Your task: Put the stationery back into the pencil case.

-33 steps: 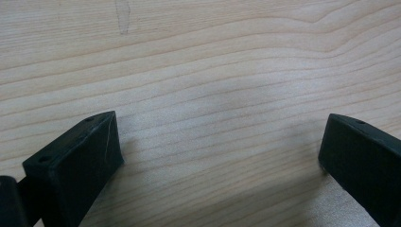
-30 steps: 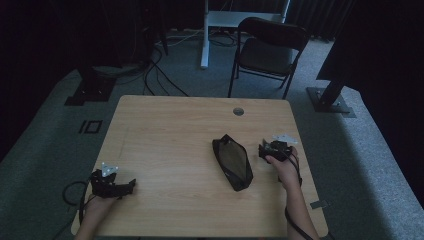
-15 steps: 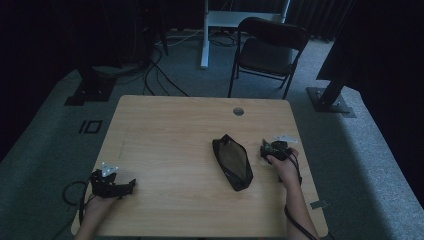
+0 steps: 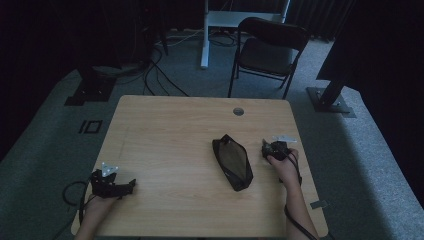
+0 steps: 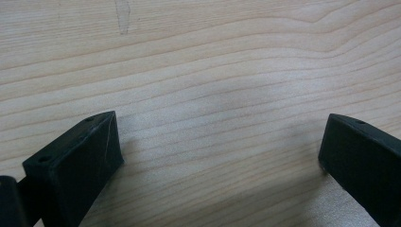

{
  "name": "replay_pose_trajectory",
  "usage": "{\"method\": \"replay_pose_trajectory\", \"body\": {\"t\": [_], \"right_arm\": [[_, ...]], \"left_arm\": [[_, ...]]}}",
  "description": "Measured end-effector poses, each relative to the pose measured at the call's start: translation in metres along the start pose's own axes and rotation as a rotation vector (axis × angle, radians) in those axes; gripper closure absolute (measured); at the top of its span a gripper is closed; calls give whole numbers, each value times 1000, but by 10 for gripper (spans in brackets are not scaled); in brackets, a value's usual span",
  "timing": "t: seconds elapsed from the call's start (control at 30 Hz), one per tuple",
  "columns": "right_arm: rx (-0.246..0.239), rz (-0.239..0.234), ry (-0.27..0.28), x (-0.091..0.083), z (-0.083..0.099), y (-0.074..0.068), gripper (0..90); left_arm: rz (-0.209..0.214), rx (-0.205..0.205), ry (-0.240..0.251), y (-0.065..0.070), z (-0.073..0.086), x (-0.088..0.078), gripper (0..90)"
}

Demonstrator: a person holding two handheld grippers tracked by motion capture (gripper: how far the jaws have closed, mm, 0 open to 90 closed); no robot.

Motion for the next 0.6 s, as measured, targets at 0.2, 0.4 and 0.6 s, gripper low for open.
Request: {"method": "replay_pose_trajectory", "body": {"t": [0.2, 0.4, 0.6], "right_arm": [[-1, 4, -1, 0, -1, -3, 492], [2, 8, -4, -5, -3, -4, 497], [-5, -17, 8, -16, -12, -9, 498]], "left_arm": [[0, 0, 0, 0, 0, 0, 2], [0, 0, 0, 0, 0, 0, 2], [0, 0, 0, 0, 0, 0, 2]]}}
Point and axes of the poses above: each handheld gripper's, and its own axes: x roughly forward along the jaws, z roughly out of its underside, y roughly to its right, the point moved 9 cm from there along x, roughly forward along the jaws, and after that the axes turned 3 degrees about -z, right-handed, at the moved point
